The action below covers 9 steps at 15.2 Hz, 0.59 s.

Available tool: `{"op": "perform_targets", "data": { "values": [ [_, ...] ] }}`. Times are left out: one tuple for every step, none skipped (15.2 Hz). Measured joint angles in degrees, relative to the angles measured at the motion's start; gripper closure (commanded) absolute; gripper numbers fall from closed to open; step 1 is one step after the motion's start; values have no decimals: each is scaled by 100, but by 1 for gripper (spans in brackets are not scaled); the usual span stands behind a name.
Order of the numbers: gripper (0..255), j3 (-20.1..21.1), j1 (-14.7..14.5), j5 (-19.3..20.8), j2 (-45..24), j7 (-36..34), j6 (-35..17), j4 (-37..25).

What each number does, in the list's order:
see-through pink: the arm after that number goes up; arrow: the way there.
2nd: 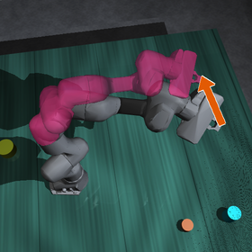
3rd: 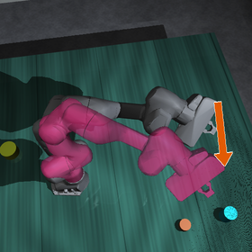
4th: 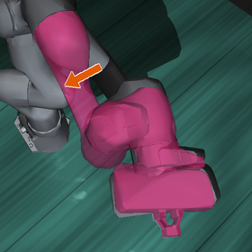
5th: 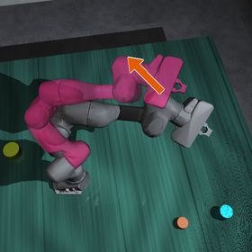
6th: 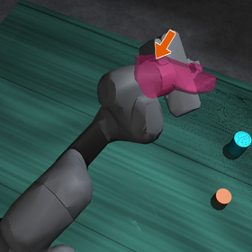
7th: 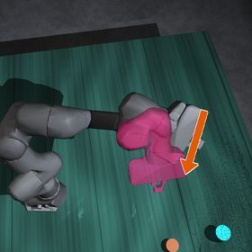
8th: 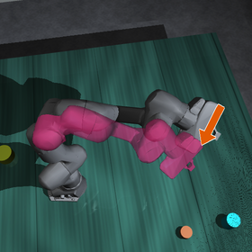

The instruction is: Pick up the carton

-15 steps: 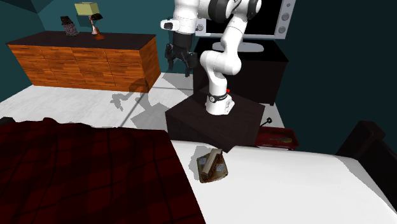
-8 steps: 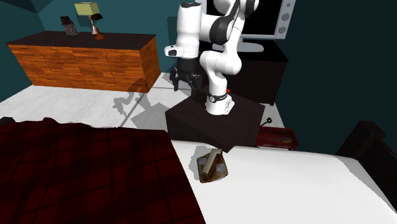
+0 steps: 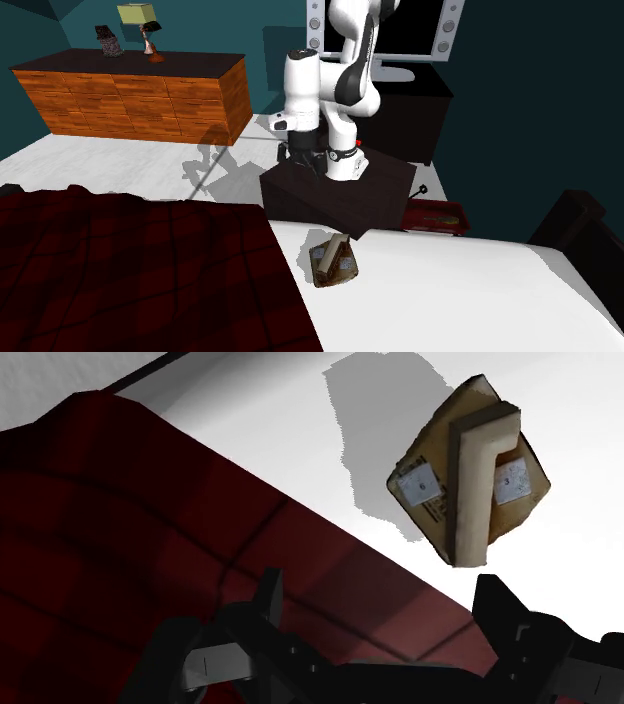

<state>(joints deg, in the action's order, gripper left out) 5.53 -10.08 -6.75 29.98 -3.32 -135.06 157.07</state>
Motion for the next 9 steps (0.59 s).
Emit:
{"op": "perform_targets", "data": {
  "values": [
    [0, 31, -77, -91, -181, -3, -210, 30],
    [0, 47, -145, -178, -436, 20, -447, 15],
    [0, 84, -237, -286, -631, 22, -695, 72],
    [0, 108, -321, -391, -861, 42, -926, 74],
    [0, 119, -399, -494, -1057, 80, -1102, 52],
    [0, 103, -472, -608, -1221, 162, -1285, 78],
    [0, 121, -566, -737, -1456, 207, -1489, 45],
    [0, 151, -675, -886, -1732, 256, -1731, 10],
    [0, 153, -768, -1045, -1970, 353, -1937, -22]
  ]
}}
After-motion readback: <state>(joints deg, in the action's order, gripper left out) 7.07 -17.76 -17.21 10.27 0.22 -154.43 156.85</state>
